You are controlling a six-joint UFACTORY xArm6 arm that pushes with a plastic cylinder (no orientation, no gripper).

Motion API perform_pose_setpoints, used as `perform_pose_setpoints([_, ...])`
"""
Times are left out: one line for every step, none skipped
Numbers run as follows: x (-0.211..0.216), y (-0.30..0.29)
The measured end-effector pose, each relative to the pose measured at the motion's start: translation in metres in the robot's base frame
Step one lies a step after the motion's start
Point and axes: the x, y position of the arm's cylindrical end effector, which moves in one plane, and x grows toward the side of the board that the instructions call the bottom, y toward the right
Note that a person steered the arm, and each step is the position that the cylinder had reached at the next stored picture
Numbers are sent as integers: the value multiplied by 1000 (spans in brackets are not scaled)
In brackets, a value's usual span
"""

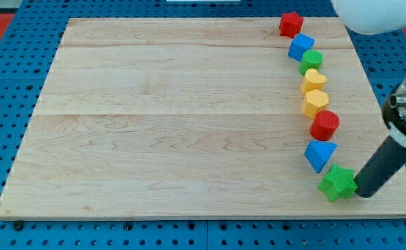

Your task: Nudge the red star right a bit

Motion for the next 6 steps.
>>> perform_pose_setpoints([6,-2])
perform_pose_setpoints([13,-3])
perform_pose_setpoints([32,-21])
perform_pose_setpoints([33,-44])
perform_pose_setpoints([32,-106])
perform_pose_setpoints([31,-174])
